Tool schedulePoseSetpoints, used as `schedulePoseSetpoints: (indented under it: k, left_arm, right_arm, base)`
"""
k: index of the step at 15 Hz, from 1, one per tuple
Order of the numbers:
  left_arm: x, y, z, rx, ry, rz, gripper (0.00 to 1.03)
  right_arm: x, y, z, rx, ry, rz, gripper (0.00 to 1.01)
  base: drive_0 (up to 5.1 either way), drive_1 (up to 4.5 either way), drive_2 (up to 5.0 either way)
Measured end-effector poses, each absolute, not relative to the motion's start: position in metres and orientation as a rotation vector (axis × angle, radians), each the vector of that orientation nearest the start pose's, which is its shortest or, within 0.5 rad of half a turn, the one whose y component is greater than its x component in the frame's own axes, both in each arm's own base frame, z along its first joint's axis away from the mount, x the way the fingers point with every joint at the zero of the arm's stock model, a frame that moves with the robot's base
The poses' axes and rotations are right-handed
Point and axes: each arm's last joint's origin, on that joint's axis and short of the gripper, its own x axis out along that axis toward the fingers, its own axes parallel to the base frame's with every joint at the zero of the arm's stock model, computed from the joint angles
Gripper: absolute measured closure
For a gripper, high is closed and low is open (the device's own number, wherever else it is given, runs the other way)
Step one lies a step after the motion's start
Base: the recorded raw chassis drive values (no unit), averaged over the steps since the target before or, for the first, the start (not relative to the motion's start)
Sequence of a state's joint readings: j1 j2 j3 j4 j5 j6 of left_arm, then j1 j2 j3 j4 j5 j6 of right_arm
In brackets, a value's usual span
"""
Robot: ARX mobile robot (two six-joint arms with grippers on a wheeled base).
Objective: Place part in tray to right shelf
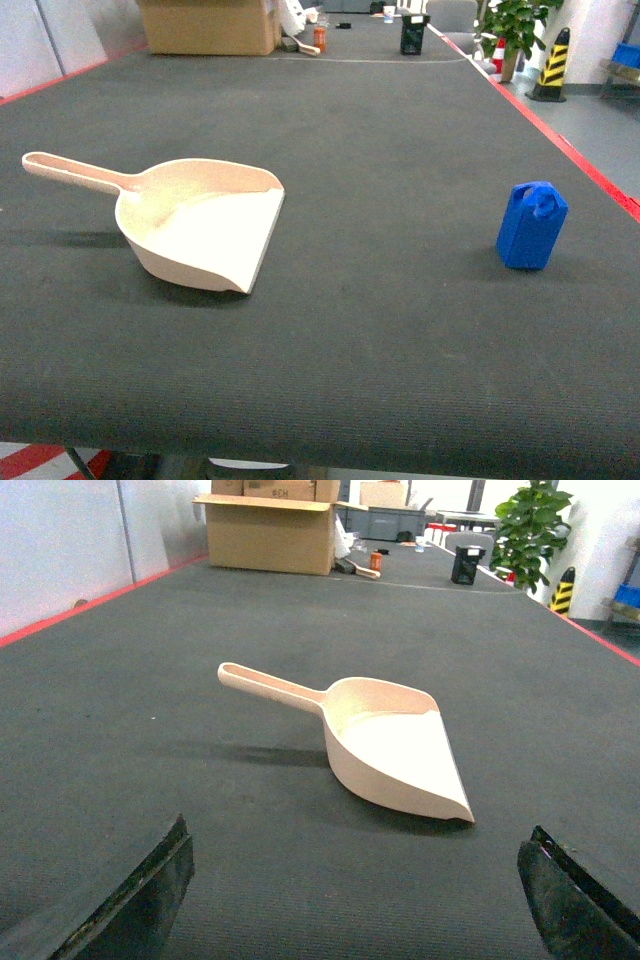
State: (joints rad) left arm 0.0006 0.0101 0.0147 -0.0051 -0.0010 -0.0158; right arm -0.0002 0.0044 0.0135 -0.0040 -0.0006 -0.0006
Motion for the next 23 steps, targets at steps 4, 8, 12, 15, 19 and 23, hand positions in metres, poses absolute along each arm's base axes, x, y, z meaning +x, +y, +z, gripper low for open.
schedulePoseSetpoints:
  k: [4,8,12,15,19,23]
  left_arm:
    - [0.0974,0.0001,0.1672,-0.016,0.001,0.002,0.05]
    - [0.0974,0.0001,0.1672,-0.016,0.001,0.002,0.05]
    - [0.0974,0.0001,0.1672,-0.016,0.001,0.002,0.05]
    - [0.0974,0.0001,0.1672,-0.016,0.001,0.002,0.05]
    - [0.0974,0.0001,0.1672,-0.016,0.001,0.002,0.05]
    - [0.0974,0.0001,0.1672,-0.016,0.001,0.002,0.05]
  right_arm:
    - [0.0971,0.0,0.1674,-0.001,-0.005,0.0,0.03]
    - [0.0971,0.0,0.1674,-0.001,-0.005,0.0,0.03]
    - [0.0971,0.0,0.1674,-0.001,-0.005,0.0,0.03]
    - [0.0971,0.0,0.1674,-0.001,-0.005,0.0,0.03]
    - [0.0971,0.0,0.1674,-0.001,-0.005,0.0,0.03]
    - [0.0971,0.0,0.1674,-0.001,-0.005,0.0,0.03]
  base:
    - [0.0,0.0,0.0]
    - [0.0,0.0,0.0]
    - [0.0,0.0,0.0]
    - [0.0,0.0,0.0]
    - [0.0,0.0,0.0]
    - [0.0,0.0,0.0]
